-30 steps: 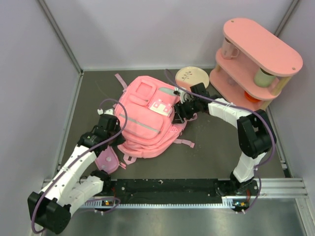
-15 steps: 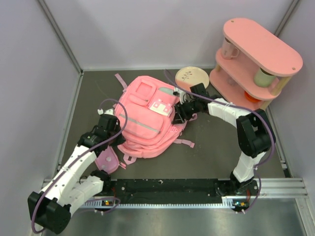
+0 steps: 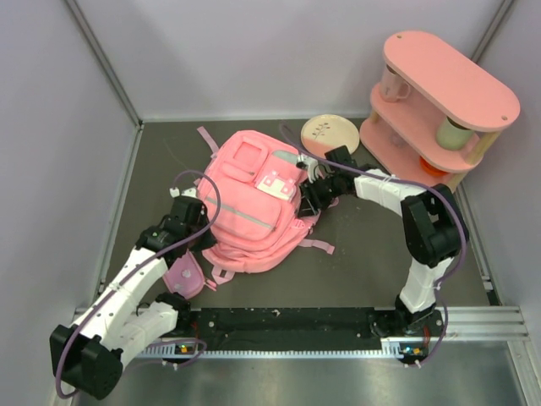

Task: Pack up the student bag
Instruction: Unzip the student bag at the center of the board.

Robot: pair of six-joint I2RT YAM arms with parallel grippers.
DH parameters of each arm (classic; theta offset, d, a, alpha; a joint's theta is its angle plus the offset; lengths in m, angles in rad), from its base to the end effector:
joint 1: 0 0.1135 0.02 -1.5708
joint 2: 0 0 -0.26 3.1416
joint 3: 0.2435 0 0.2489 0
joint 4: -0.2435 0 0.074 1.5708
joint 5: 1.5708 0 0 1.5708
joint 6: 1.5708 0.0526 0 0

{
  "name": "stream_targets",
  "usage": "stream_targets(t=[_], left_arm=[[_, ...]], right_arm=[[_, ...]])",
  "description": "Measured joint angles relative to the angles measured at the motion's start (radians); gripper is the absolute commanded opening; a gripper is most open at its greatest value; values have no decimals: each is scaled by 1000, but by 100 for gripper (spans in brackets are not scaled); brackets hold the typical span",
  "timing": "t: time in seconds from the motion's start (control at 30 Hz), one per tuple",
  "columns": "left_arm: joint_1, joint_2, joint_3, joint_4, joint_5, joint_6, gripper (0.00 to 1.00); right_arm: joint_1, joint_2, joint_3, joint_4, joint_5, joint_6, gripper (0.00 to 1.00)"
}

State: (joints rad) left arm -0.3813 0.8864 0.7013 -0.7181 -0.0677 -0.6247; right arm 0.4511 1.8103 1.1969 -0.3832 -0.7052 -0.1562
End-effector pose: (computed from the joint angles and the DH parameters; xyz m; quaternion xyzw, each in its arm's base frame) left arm 0.1706 -0.0646 0.2301 -0.1256 0.9359 -0.1298 0.3023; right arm 0.3232 0.1945 0.1803 -0.3624 0.8297 0.3666 0.2142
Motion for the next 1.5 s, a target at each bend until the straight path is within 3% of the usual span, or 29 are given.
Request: stream_targets(t=[0.17,0.27,0.33,0.37,0.73,1.17,1.5], left_arm=[[0,0,-3,2,1,0,0],[0,0,-4,3,1,0,0],[1,0,-4,4,0,0,0],[1,0,-4,5,0,0,0],[1,0,-4,16,4,0,0],[1,0,-11,23,7,0,0],[1,0,-20,31,12,0,0]], right_arm=[[0,16,2,10,0,6,35],[-3,19,2,21,0,13,24],[-8,19,2,23,-5,20,1],[-11,19,2,23,-7,18,0],[-22,14,-13,29,-34,45,2],[-23,9,-18,39,-62,56,27],[-23,9,-18,61,-84,68,28]])
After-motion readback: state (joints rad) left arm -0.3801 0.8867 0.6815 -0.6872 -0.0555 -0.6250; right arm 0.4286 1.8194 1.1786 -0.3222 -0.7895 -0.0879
